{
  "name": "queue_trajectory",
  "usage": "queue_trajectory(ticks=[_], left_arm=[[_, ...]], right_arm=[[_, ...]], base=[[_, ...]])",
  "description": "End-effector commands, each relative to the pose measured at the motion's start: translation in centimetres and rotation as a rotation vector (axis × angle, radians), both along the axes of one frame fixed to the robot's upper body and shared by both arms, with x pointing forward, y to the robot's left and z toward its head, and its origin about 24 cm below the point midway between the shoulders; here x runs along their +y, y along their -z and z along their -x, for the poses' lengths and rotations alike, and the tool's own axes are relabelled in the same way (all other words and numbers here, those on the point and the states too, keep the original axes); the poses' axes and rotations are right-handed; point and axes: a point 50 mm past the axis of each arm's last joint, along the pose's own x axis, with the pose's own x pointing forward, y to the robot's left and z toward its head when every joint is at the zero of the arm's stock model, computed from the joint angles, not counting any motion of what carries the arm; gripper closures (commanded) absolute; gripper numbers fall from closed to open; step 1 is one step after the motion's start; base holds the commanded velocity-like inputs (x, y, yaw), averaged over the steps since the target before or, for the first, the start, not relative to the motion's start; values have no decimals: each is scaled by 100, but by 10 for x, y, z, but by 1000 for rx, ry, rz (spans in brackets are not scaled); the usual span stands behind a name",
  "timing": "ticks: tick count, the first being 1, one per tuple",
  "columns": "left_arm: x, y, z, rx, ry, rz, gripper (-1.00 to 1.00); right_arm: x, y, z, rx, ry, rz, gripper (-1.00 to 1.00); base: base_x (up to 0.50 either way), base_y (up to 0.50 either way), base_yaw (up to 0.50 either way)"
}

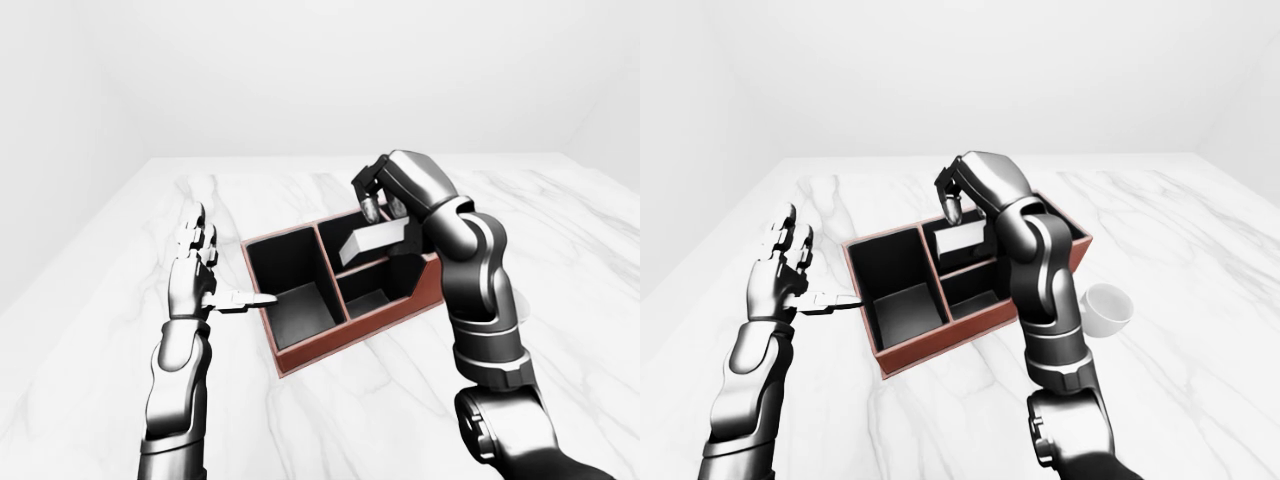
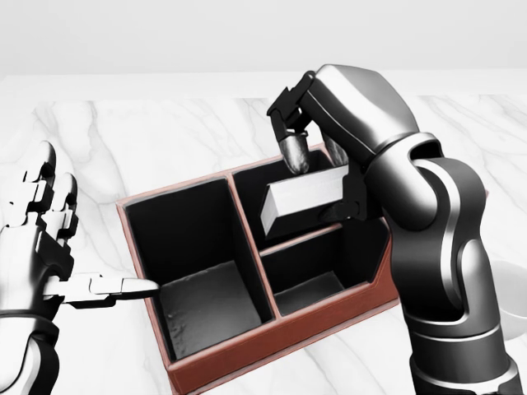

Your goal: Pick up the book and place it in the front compartment of the caddy.

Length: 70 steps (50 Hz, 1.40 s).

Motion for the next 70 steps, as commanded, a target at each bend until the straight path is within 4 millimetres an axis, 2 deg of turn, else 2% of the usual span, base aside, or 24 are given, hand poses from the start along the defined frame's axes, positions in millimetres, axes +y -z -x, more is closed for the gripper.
queue_trajectory(ticks=[1,23,49,70], left_arm=[[0,1,0,3,0,-2,-100],[0,-1,0,-4,-1,-1,-100],[0,0,0,-1,-2,-2,-100],[0,-2,0,-10,-3,-5,-100]], right_arm=[[0,-2,-7,-16,14,-28,100],[8,4,-23,19,24,-38,100],[8,17,-39,61,61,-44,100],[9,18,-56,89,95,-49,100]], base=[[0,0,0],[0,0,0],[0,0,0],[0,0,0]])
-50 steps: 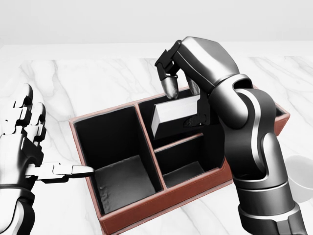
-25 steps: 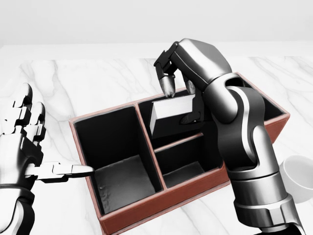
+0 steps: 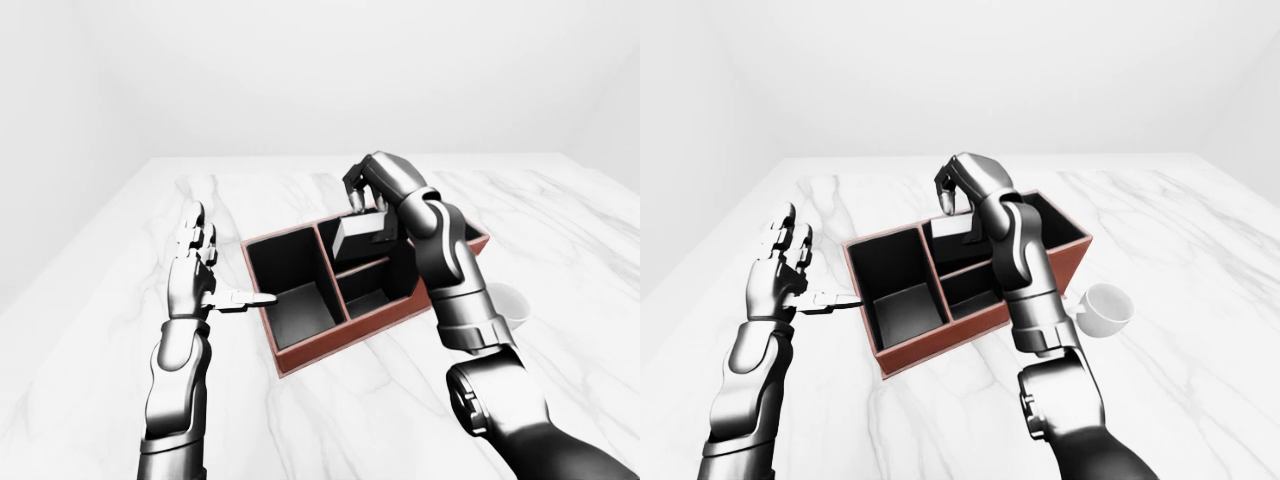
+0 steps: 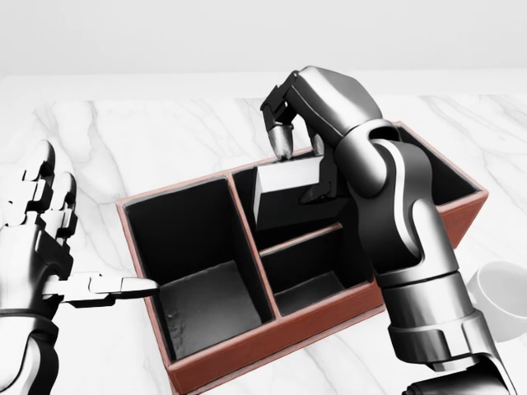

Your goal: Pick up the book and place it in the front compartment of the caddy.

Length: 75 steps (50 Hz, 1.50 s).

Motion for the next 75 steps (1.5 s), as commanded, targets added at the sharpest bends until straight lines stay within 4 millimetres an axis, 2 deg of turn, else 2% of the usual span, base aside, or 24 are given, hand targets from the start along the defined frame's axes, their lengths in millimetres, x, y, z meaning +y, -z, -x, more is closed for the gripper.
queue_trajectory(ticks=[1,24,56,66,75], left_arm=[[0,-2,1,-9,0,-2,-100],[0,2,-1,8,-3,-4,-100],[2,-2,-1,-8,-3,24,-100],[2,-1,-1,-6,-4,21,-100],[2,0,-1,-2,-3,19,-100]], right_arm=[[-1,-5,-8,-18,25,-20,100],[-4,4,-19,19,62,-11,100],[10,-3,-18,7,-1,-36,100],[10,6,-26,4,-5,-23,100],[9,6,-29,1,-6,-22,100]], base=[[0,0,0],[0,0,0],[0,0,0],[0,0,0],[0,0,0]])
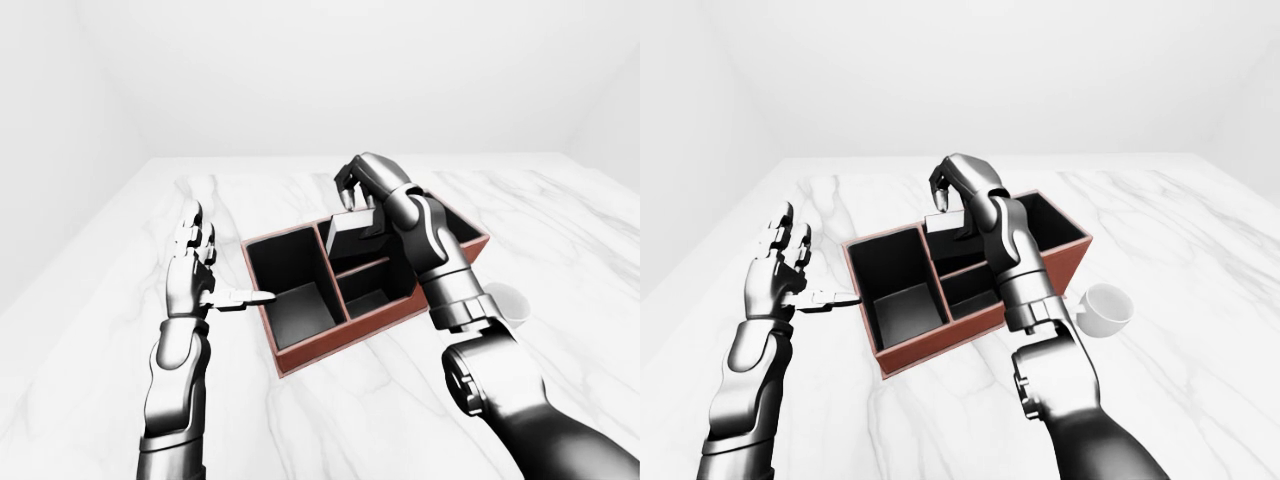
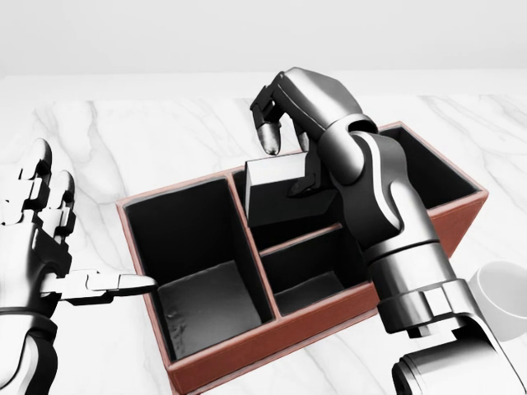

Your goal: Pick up the book and place it in the front compartment of the caddy.

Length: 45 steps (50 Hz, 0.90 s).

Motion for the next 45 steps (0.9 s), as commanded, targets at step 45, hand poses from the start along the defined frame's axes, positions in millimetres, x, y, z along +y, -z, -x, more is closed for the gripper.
queue_trajectory(ticks=[45], left_arm=[[-1,3,0,14,1,-7,-100]], right_arm=[[-14,9,-22,-9,80,1,100]], base=[[0,0,0]])
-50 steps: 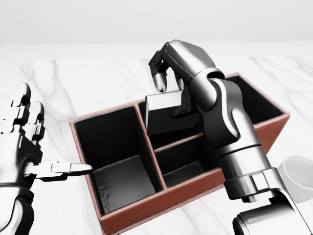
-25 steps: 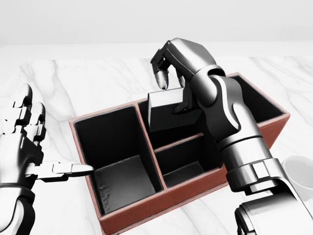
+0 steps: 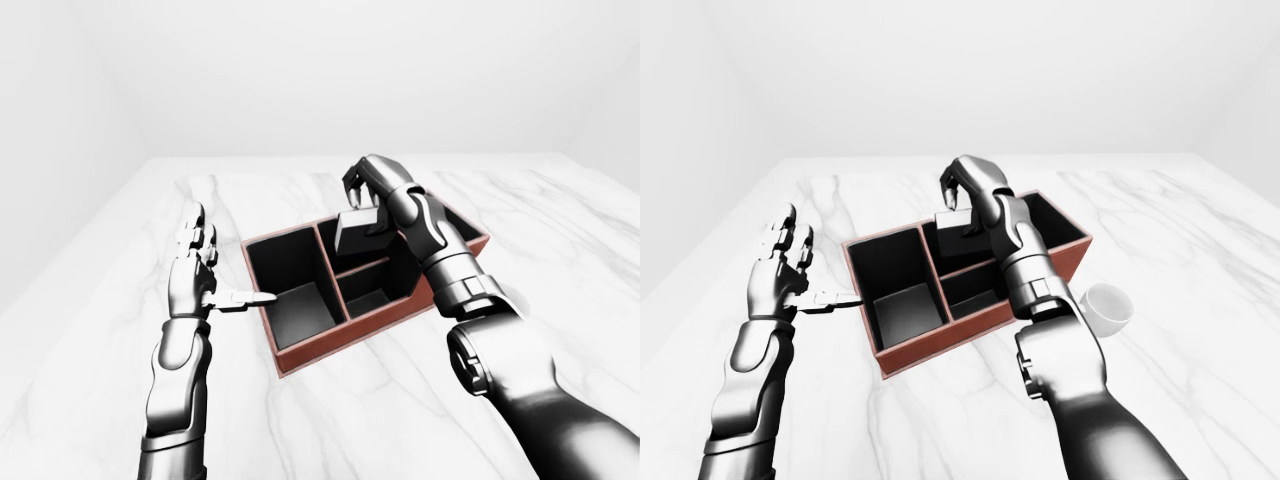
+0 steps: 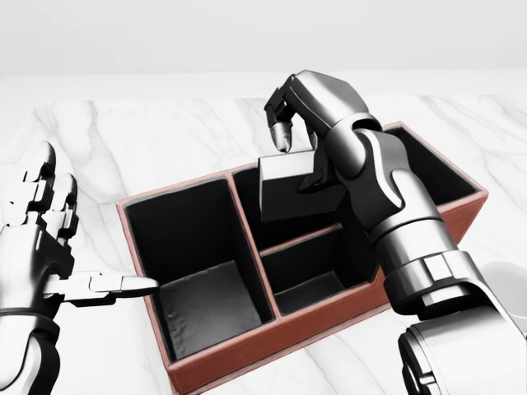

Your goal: Pick up the book and place it in the front compartment of the caddy.

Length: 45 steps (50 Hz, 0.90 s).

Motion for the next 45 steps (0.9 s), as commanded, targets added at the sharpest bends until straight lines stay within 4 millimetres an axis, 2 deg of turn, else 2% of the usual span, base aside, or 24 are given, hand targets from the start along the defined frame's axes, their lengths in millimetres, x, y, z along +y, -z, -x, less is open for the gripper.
queue_trajectory(ticks=[1,31,45], left_arm=[[0,0,0,0,-1,-1,-100],[1,-1,0,-4,-6,-1,-100],[1,-2,-1,-6,-7,-1,-100]], right_arm=[[-1,-2,-2,-23,24,-27,100],[-1,11,-5,5,59,-13,100],[-3,11,-7,-15,86,-4,100]], base=[[0,0,0],[0,0,0],[0,0,0]])
